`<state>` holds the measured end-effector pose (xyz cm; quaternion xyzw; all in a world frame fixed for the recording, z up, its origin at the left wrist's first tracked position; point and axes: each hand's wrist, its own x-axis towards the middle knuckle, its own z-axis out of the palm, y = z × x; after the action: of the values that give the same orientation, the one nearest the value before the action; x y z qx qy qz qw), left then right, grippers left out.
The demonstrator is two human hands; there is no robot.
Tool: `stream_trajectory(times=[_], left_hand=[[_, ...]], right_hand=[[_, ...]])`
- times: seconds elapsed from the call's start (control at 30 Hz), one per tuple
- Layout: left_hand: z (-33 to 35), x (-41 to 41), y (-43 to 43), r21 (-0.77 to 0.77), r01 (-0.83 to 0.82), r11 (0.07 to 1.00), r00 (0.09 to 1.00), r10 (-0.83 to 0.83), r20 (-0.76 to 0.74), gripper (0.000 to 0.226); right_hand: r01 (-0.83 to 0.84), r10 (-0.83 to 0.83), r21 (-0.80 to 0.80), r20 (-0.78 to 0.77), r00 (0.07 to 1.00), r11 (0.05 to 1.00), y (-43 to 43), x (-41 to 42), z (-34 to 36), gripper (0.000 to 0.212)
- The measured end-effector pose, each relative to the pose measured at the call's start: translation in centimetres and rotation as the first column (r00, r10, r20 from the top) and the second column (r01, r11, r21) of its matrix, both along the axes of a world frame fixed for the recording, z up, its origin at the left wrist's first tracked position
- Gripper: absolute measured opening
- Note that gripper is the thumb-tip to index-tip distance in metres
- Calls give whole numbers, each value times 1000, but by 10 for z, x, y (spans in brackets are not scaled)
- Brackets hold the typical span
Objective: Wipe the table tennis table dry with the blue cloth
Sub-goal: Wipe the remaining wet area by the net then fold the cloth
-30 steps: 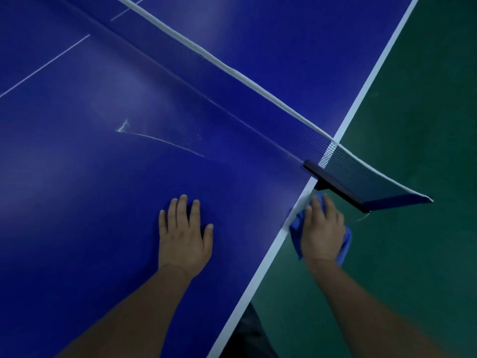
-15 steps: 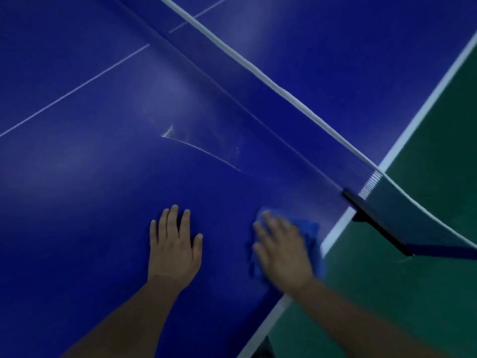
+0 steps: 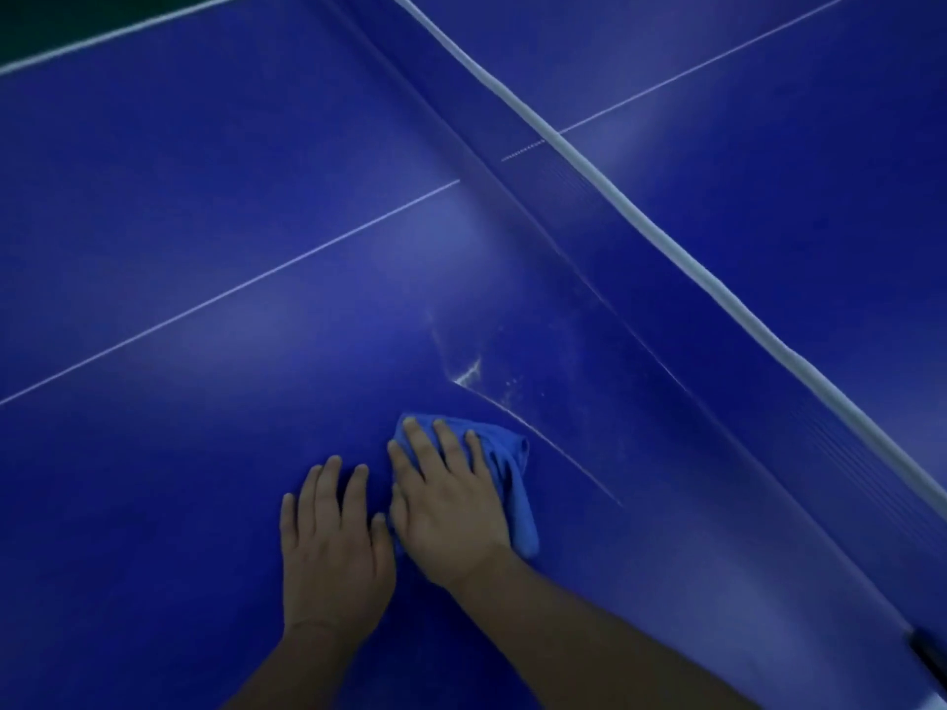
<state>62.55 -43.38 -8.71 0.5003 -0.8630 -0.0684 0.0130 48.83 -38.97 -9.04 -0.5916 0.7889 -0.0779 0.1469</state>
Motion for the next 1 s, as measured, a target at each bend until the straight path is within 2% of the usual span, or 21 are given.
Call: stream_trajectory(times=[0.13, 0.3, 0.43, 0.5, 0.57, 0.67, 0.73, 0.77, 0.87, 0.93, 1.0], left_hand=[[-1, -37, -43, -19, -90, 996, 995, 90, -37, 58], [-7, -79, -84, -4, -97, 995, 995, 97, -25, 60], [-10, -97, -96, 19, -79, 997, 997, 79, -8, 66], [-12, -97, -96, 37, -78, 996, 997, 78, 5, 67], [-12, -95, -96, 60, -81, 995, 997, 80, 17, 68], [-13, -94, -96, 64, -60, 996, 998, 59, 23, 67], [-14, -95, -96, 72, -47, 996, 999, 45, 30, 67], [-15, -95, -97, 68, -42, 997, 999, 40, 31, 67], [-15, -95, -99, 59, -34, 998, 999, 32, 26, 66], [-15, -96, -99, 39, -37, 999, 999, 36, 16, 65], [-17, -95, -99, 30, -29, 999, 999, 29, 15, 64]], right_hand=[[27, -27, 7, 28, 999, 1000, -64, -29, 1, 60], [32, -32, -17, 36, 999, 999, -127, -70, 8, 54], [100, -104, -80, -44, 994, 992, -172, -107, 0, 48], [155, -168, -104, -128, 977, 982, -175, -129, -5, 41], [123, -138, -104, -153, 979, 987, -152, -143, -1, 35], [97, -99, -289, 5, 995, 952, -111, -181, 9, 38], [115, -111, -379, 32, 993, 918, -117, -231, 15, 40], [130, -140, -383, 3, 990, 914, -129, -255, 17, 43], [173, -176, -244, 9, 984, 954, -185, -302, 16, 51], [139, -136, -182, 29, 990, 973, -222, -298, 10, 57], [-11, 4, -172, -38, 999, 985, -236, -277, 5, 65]])
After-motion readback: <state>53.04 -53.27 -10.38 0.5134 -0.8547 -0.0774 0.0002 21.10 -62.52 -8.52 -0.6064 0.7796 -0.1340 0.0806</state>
